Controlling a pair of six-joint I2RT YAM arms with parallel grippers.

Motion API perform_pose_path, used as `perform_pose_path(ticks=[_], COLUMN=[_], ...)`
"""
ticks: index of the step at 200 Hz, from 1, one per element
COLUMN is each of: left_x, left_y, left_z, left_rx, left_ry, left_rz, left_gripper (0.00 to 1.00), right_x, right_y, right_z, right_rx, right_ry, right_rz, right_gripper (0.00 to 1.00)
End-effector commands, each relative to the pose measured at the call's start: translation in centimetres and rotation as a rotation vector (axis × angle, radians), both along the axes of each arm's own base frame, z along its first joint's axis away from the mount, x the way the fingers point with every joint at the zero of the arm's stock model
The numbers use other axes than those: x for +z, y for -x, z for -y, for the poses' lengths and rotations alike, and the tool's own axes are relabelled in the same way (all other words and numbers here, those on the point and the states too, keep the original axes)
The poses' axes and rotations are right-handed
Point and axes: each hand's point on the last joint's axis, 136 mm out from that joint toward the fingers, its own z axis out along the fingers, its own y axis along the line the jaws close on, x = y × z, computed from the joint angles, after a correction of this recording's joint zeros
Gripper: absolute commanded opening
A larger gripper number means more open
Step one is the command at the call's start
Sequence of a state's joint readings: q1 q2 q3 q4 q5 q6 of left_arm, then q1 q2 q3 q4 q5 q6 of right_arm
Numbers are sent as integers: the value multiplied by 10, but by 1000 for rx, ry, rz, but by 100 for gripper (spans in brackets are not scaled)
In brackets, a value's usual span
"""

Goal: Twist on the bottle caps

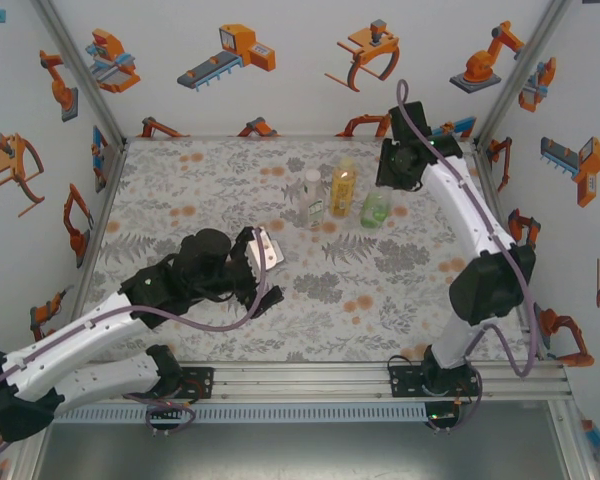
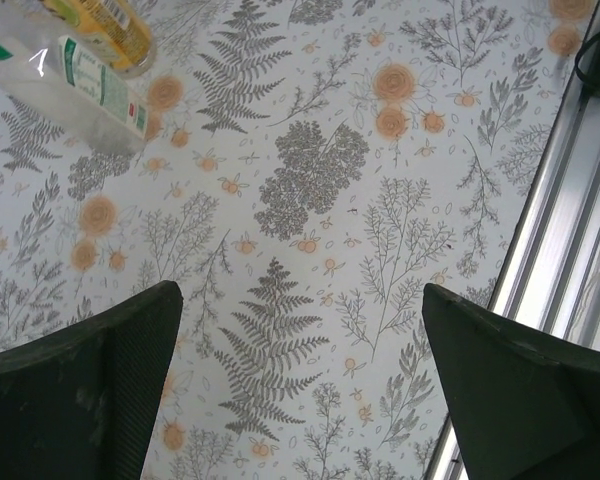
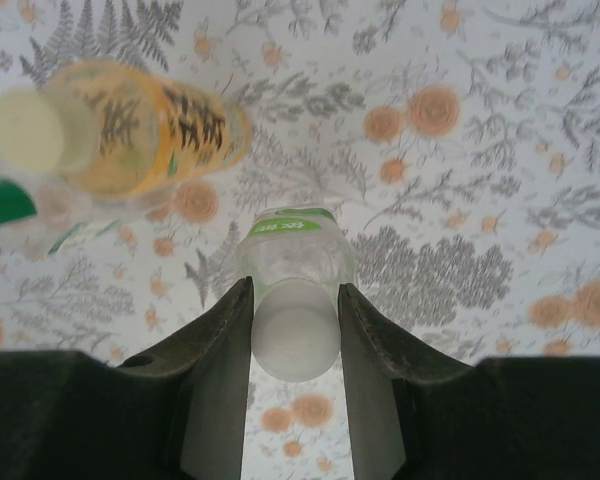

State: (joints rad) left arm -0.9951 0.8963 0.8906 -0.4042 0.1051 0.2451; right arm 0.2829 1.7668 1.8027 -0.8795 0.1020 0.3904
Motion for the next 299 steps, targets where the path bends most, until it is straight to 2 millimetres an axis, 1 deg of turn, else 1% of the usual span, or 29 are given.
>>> perform_pose_path(ticks=[1,17,43,77,130,169,182,205,224,237,258,278,299], left_x=[-2,-1,-1,-4,-7,-9,-9,-9,-9,-9,-10,-13,-17], left_y=[-2,-1,1,-1,-2,-3,-3,-2,-2,-2,-3,-7,-16], left_z=[-12,-15,-18,-19,-18,-18,-18,-18,-19,-19,-21,-22,-24], left_rx=[75,83,86,101,105,106,107,107,107,108,117,131,158], left_ry=[7,14,10,6,-2,-6,-7,-6,-5,-6,-10,-23,-42], left_rz=[-32,-36,-43,-42,-52,-52,-51,-54,-56,-54,-48,-30,7], left_gripper=[97,97,97,97,97,97,97,97,97,97,97,97,97], right_x=[9,0,-11,-23,-45,-62,-67,-73,-72,-69,-57,-40,-22], right_y=[-30,-45,-62,-74,-71,-67,-68,-68,-69,-69,-70,-71,-69], right_z=[6,8,6,4,-3,-3,-4,-3,-3,-4,-5,-5,-6], right_rx=[46,50,69,97,124,131,134,133,133,136,143,151,170], right_ry=[32,41,55,84,61,59,58,61,59,54,50,55,53], right_rz=[51,35,19,-1,-63,-102,-105,-106,-95,-88,-63,-37,-19], right_gripper=[0,0,0,0,0,0,1,4,5,10,30,43,48])
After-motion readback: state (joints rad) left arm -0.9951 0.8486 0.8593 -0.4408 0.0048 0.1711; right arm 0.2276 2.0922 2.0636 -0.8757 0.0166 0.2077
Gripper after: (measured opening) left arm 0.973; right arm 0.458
